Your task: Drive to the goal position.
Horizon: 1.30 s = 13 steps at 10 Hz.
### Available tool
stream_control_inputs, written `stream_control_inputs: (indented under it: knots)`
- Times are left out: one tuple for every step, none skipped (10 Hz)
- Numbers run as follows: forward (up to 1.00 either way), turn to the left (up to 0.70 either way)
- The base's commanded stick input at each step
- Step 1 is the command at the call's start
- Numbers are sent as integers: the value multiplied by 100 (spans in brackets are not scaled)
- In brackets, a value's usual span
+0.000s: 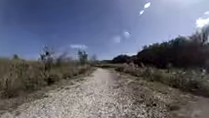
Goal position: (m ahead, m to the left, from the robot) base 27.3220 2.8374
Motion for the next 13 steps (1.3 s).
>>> stream_control_inputs:
  knots:
    - [70, 0]
    - [70, -1]
    - [70, -17]
    - [70, -34]
    - [70, -35]
    - [70, -10]
    - [70, 0]
    - [70, 0]
    - [70, 0]
    - [70, 0]
    - [70, 0]
    - [70, 0]
    - [70, 0]
